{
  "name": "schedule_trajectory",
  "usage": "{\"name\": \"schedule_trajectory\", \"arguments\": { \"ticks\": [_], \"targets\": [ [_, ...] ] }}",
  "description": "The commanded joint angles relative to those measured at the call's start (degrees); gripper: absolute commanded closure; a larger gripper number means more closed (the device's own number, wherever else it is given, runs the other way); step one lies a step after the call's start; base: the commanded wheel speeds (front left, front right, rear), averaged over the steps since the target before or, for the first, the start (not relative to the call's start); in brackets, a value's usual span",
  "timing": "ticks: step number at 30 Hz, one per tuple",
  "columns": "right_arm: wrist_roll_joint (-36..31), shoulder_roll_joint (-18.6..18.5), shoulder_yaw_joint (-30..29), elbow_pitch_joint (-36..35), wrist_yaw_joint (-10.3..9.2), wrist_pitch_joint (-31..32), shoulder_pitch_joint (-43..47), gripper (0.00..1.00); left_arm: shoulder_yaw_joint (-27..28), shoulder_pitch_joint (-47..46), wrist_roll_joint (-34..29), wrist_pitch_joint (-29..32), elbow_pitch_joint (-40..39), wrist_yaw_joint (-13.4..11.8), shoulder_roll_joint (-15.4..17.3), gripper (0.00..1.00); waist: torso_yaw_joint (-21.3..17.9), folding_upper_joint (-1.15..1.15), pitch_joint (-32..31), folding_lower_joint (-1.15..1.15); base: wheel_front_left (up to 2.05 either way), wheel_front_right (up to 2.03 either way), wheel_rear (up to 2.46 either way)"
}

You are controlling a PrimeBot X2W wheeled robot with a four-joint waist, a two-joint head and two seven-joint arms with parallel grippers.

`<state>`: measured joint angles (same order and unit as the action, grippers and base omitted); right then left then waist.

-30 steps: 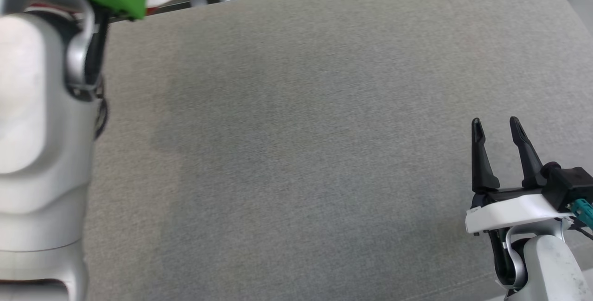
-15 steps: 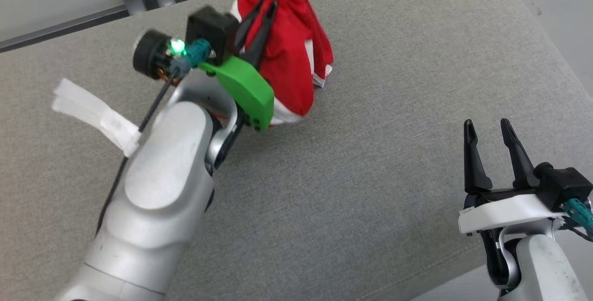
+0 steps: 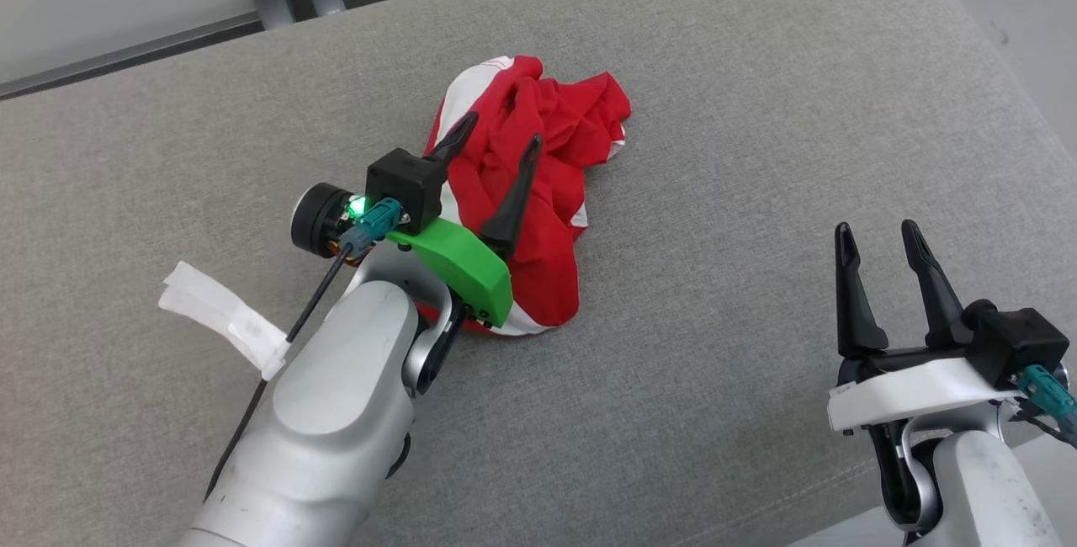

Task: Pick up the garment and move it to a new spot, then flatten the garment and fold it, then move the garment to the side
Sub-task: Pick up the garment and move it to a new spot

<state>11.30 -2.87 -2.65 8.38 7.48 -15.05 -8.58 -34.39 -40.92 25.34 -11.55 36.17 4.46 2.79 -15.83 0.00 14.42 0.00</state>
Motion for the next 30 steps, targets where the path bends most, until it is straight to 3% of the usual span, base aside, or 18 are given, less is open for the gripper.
{"name": "schedule_trajectory", "arguments": {
  "ticks": [1, 10, 23, 30],
  "targets": [
    [-0.58, -0.02, 0.10, 0.07, 0.03, -0.18, 0.73, 0.00, 0.18, -0.51, 0.40, -1.02, -0.01, -0.68, 0.23, 0.00, 1.94, 0.00, -2.01, 0.00, 0.00, 0.00, 0.00],
    [-1.91, -0.04, 0.73, -0.46, 0.03, -0.19, 2.74, 0.00, 4.59, 4.55, 0.73, -3.69, -2.96, -3.60, 2.35, 0.00, 7.48, 0.00, -6.23, 0.00, 0.00, 0.00, 0.00],
    [-3.22, -0.06, 0.93, -1.81, 0.03, 1.15, 5.25, 0.00, 16.96, 21.03, -3.24, -3.59, -18.34, -7.53, 9.61, 0.00, 13.73, 0.00, -10.55, 0.00, 0.00, 0.00, 0.00],
    [-3.39, -0.06, 0.40, -2.88, 0.03, 2.11, 6.60, 0.00, 21.70, 28.84, -4.73, -3.60, -24.34, -8.65, 10.59, 0.00, 16.46, 0.00, -11.84, 0.00, 0.00, 0.00, 0.00]
  ]
}}
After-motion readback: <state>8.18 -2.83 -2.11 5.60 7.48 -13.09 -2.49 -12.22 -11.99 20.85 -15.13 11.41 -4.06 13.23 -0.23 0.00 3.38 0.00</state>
